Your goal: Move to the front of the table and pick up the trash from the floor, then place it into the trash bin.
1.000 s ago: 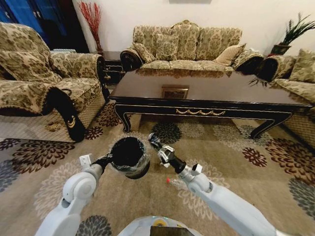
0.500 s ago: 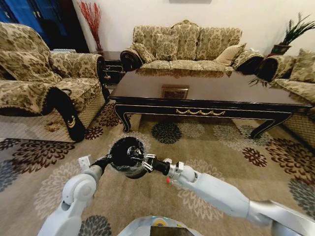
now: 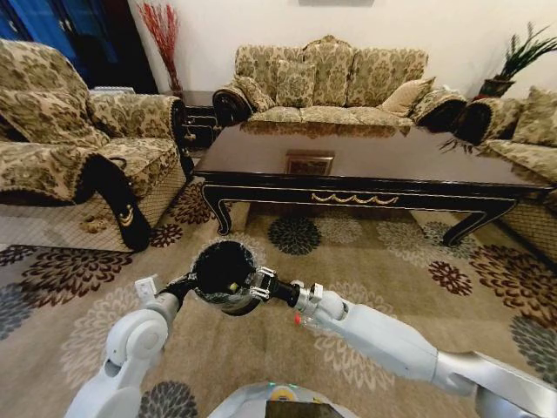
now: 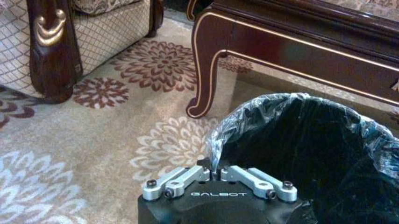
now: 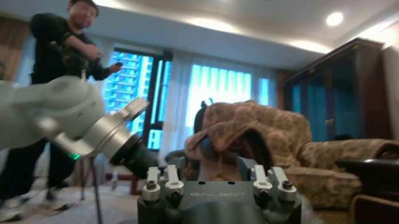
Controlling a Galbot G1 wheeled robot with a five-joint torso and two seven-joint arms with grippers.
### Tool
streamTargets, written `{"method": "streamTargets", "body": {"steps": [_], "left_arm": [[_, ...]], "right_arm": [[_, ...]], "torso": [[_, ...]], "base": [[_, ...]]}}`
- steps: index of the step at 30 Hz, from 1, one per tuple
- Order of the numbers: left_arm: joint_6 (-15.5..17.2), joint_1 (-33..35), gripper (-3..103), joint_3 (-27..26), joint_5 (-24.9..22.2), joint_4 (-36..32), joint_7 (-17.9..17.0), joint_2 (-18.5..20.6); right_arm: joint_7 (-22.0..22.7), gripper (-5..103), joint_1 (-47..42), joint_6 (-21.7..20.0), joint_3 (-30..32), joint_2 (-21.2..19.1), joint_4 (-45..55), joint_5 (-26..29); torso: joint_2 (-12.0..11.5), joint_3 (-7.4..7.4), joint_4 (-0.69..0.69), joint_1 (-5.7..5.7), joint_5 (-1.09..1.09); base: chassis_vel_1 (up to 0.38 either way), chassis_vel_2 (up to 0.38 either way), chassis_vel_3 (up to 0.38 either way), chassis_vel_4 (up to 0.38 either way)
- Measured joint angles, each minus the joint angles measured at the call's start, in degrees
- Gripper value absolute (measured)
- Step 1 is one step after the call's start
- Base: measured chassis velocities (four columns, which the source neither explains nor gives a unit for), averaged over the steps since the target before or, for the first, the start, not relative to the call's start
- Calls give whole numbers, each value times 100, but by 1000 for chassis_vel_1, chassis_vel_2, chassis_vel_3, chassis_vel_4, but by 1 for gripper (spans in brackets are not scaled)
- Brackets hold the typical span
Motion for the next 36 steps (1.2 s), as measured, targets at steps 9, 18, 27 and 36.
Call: {"method": "streamTargets", "body": {"steps": [9,18,27,36], "left_arm": [[98,-369,4,-130,-399,160,-105,333],[141,-455,4,-266,-627,20,-215,469],[149,-264,4,-354,-629,-234,-226,435],[150,-169,4,-321,-538,-332,-229,274]], "right_arm": [[-237,95,-577,-702,1399,-1148,406,921],[-2805,100,-688,-1113,1624,-1372,-1190,432],[-4015,100,-447,-862,1595,-536,-3109,-1355],[-4232,100,-247,-590,1486,15,-4569,-2155]], "torso": [[0,0,-2,0,0],[0,0,2,0,1],[0,0,1,0,1],[0,0,0,0,0]], "base": [[0,0,0,0],[0,0,0,0],[0,0,0,0],[0,0,0,0]]}}
